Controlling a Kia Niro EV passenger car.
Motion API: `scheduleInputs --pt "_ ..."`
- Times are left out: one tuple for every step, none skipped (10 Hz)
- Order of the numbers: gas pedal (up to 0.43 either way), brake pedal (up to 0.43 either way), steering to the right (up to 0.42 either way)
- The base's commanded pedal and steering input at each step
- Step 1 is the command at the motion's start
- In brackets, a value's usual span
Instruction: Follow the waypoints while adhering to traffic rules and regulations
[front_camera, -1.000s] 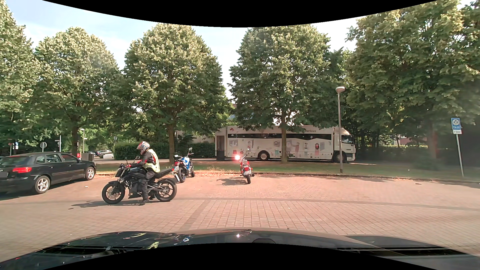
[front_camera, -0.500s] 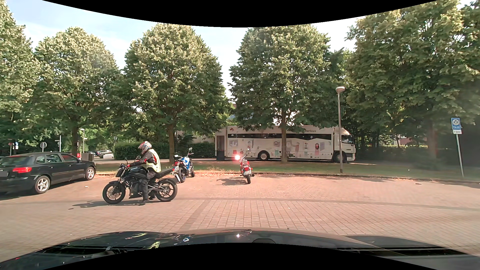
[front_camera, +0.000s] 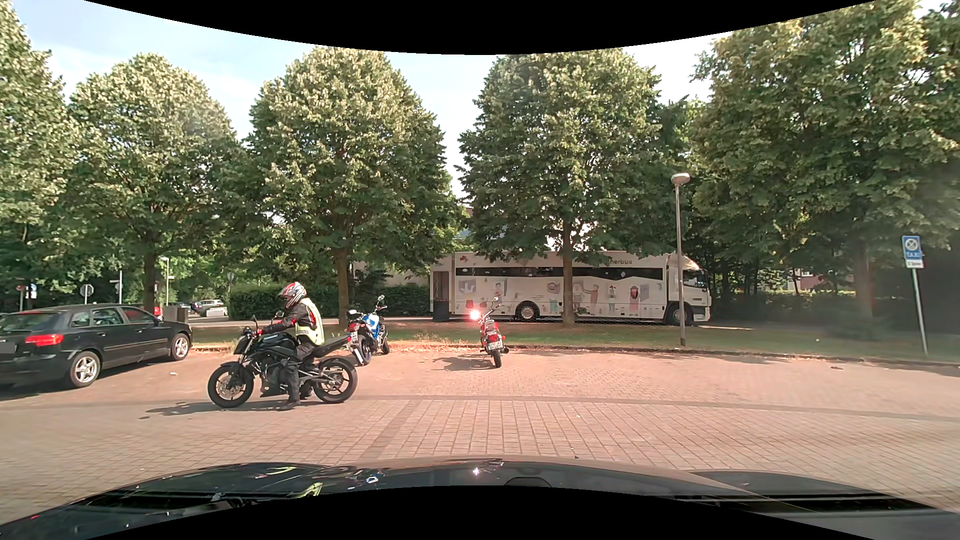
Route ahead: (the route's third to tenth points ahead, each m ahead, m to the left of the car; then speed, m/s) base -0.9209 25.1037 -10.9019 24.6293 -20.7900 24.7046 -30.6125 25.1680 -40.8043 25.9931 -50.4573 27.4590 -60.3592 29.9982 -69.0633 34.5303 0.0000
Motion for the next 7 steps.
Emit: scheduleInputs --pt "0.0 0.189 -0.027" --pt "0.0 0.171 -0.028" --pt "0.0 0.159 -0.028" --pt "0.0 0.159 -0.028" --pt "0.0 0.152 -0.028" --pt "0.0 0.14 -0.028" --pt "0.0 0.128 -0.028"
